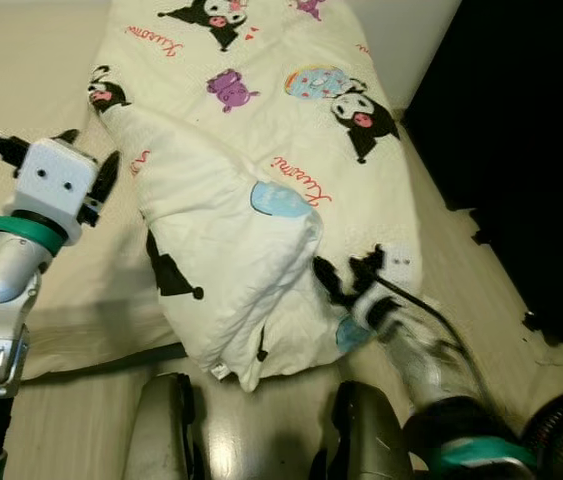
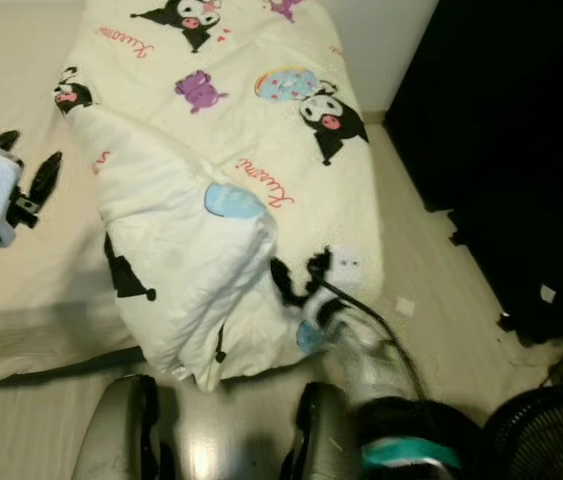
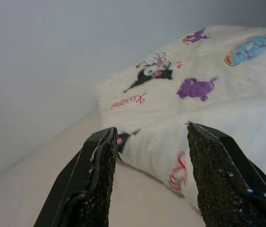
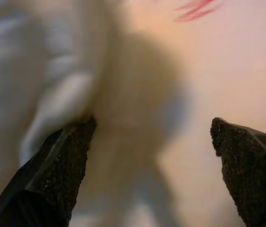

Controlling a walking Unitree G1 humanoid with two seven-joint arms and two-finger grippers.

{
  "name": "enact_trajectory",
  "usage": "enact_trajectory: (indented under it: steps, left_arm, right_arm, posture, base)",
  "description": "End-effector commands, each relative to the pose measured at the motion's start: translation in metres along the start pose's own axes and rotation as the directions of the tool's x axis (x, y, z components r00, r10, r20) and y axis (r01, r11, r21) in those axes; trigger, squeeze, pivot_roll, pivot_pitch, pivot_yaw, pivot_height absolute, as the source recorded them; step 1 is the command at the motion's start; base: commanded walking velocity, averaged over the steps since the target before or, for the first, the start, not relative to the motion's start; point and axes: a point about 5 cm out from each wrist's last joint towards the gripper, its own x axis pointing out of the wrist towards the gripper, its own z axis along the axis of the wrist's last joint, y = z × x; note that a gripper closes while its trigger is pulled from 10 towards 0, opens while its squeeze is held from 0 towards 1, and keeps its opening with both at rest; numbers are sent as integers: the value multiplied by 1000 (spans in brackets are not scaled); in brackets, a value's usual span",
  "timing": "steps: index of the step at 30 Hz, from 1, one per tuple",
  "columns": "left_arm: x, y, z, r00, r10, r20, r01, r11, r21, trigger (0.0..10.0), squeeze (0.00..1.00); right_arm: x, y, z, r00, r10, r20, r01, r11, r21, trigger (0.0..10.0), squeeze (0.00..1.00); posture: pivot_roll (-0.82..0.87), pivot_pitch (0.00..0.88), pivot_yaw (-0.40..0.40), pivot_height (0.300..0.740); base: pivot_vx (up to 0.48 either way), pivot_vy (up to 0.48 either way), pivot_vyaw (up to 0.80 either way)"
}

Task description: Clean up the room

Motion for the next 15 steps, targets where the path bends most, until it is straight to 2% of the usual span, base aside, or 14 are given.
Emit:
enact_trajectory:
  steps: [1, 2, 3, 5, 6, 7, 8, 9, 10, 11, 12, 13, 14, 15]
  left_arm:
    - [1, 8, -7, 998, 58, -26, -57, 998, 19, 10000, 0]
    - [2, 10, -7, 997, 73, -28, -72, 997, 28, 10000, 0]
    - [2, 10, -7, 997, 73, -28, -72, 997, 28, 10000, 0]
    - [7, 18, -6, 994, 104, -23, -103, 994, 40, 10000, 0]
    - [7, 18, -6, 994, 104, -23, -103, 994, 40, 10000, 0]
    - [10, 22, -5, 993, 116, -17, -115, 992, 49, 10000, 0]
    - [10, 22, -5, 993, 116, -17, -115, 992, 49, 10000, 0]
    - [13, 26, -3, 993, 120, -10, -119, 991, 59, 10000, 0]
    - [16, 28, -1, 993, 119, -4, -118, 991, 66, 10000, 0]
    - [16, 28, -1, 993, 119, -4, -118, 991, 66, 10000, 0]
    - [18, 28, 0, 994, 112, 2, -112, 991, 72, 10000, 0]
    - [18, 28, 0, 994, 106, 6, -106, 992, 74, 10000, 0]
    - [18, 28, 0, 994, 106, 6, -106, 992, 74, 10000, 0]
    - [19, 26, 0, 995, 96, 7, -96, 993, 70, 10000, 0]
  right_arm:
    - [7, 23, -15, 998, 56, -33, -55, 998, 18, 10000, 0]
    - [10, 38, -20, 993, 107, -42, -105, 994, 40, 10000, 0]
    - [10, 38, -20, 993, 107, -42, -105, 994, 40, 10000, 0]
    - [15, 84, -31, 958, 280, -61, -272, 955, 119, 10000, 0]
    - [15, 84, -31, 958, 280, -61, -272, 955, 119, 10000, 0]
    - [12, 115, -33, 901, 430, -66, -414, 894, 169, 10000, 0]
    - [12, 115, -33, 901, 430, -66, -414, 894, 169, 10000, 0]
    - [-1, 147, -26, 760, 649, -33, -621, 741, 257, 10000, 0]
    - [-21, 167, -12, 588, 808, 33, -769, 545, 333, 10000, 0]
    - [-21, 167, -12, 588, 808, 33, -769, 545, 333, 10000, 0]
    - [-39, 173, 3, 454, 885, 105, -832, 379, 405, 10000, 0]
    - [-49, 173, 13, 386, 911, 147, -851, 290, 437, 10000, 0]
    - [-49, 173, 13, 386, 911, 147, -851, 290, 437, 10000, 0]
    - [-52, 162, 19, 390, 907, 160, -849, 286, 444, 10000, 0]
  posture:
    - [169, 159, 4, 561]
    - [168, 151, 3, 561]
    - [168, 151, 3, 561]
    - [168, 151, 3, 561]
    - [168, 151, 3, 561]
    - [170, 139, 1, 561]
    - [170, 139, 1, 561]
    - [172, 133, 1, 561]
    - [175, 128, 0, 561]
    - [175, 128, 0, 561]
    - [170, 123, -2, 561]
    - [170, 123, -2, 561]
    - [170, 123, -2, 561]
    - [163, 120, -3, 561]
  base:
    - [0, 0, 0]
    - [0, 0, 0]
    - [0, 0, 0]
    - [0, 0, 0]
    - [0, 0, 0]
    - [0, 0, 0]
    - [0, 0, 0]
    - [0, 0, 0]
    - [0, 0, 0]
    - [0, 0, 0]
    - [0, 0, 0]
    - [0, 0, 0]
    - [0, 0, 0]
    - [0, 0, 0]
